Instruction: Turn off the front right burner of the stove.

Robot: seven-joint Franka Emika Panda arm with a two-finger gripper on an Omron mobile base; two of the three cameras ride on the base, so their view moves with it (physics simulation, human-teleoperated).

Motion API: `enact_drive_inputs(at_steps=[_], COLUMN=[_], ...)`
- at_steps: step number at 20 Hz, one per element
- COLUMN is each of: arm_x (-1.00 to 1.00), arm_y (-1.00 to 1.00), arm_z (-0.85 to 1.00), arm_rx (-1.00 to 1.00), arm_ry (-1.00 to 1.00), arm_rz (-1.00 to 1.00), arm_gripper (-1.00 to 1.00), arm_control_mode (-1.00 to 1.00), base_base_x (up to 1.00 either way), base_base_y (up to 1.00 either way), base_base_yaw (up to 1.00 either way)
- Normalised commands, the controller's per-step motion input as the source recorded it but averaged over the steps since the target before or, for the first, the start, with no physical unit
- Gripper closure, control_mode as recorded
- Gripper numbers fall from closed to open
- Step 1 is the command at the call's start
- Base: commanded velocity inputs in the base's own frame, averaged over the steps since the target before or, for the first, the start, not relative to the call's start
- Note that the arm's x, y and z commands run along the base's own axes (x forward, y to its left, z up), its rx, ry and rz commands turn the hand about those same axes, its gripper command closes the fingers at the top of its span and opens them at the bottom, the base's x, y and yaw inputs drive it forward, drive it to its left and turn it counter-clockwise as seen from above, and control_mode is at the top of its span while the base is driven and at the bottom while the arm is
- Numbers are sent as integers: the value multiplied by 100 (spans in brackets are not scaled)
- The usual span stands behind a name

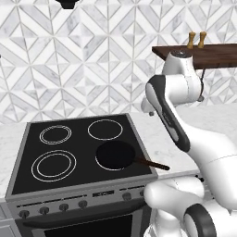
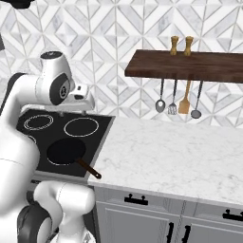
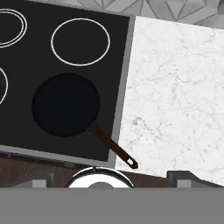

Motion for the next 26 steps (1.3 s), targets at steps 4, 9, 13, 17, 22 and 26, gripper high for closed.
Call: enact_drive_inputs(at_steps=[4, 9, 13, 17, 22, 26], arm_x=[-67, -91, -97, -75, -43, -17], arm_y=[91, 100, 100, 100, 100, 82], arm_z=[-29, -61, -74, -73, -73, -87], arm_rx=[-25, -40, -46, -46, -50, -52], arm_ry=[0, 0, -5, -1, 3, 9], arm_rz=[35, 46, 43, 43, 41, 37], arm_gripper=[-100, -100, -100, -100, -100, -100], arm_control_mode=[-100, -100, -100, -100, -100, -100], base_base_x=[0, 0, 0, 0, 0, 0], base_base_y=[0, 0, 0, 0, 0, 0], base_base_yaw=[0, 0, 0, 0, 0, 0])
